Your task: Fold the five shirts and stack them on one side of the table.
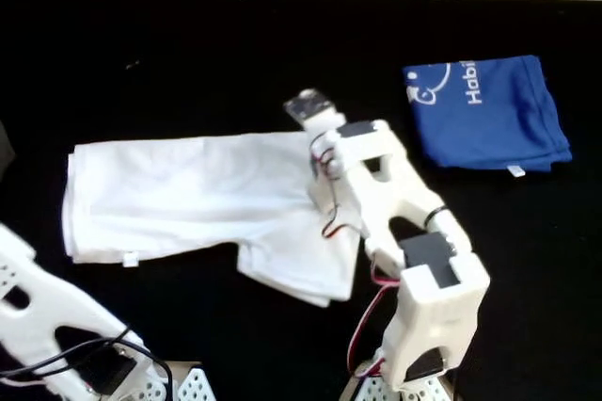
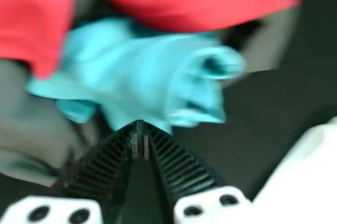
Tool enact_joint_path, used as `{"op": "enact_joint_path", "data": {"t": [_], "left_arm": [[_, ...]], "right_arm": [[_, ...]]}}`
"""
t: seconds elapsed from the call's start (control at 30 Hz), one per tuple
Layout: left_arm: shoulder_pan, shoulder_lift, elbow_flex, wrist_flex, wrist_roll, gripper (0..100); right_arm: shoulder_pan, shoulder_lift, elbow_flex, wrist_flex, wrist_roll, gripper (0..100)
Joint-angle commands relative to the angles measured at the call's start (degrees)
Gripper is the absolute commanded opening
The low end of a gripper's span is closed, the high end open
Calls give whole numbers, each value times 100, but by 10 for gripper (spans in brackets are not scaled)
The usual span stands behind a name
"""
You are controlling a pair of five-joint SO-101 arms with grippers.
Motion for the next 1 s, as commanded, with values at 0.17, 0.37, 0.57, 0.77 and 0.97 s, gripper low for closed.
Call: {"op": "enact_joint_path", "data": {"t": [0.17, 0.37, 0.57, 0.77, 0.97], "left_arm": [[1851, -1736, 2273, 141, 1011, 8], [3319, -2853, 4778, 132, 1442, 8], [3785, -3635, 6712, -862, 1415, 9], [3336, -3785, 8725, -2927, 1398, 8], [2369, -3512, 9200, -4167, 1398, 8]], "right_arm": [[884, 154, -1516, 725, 404, 52], [752, 127, -2387, 1692, 404, 52], [426, 101, -2844, 2475, 378, 52], [57, -664, -2738, 2967, 360, 52], [-356, -2273, -1086, 2791, 387, 52]]}}
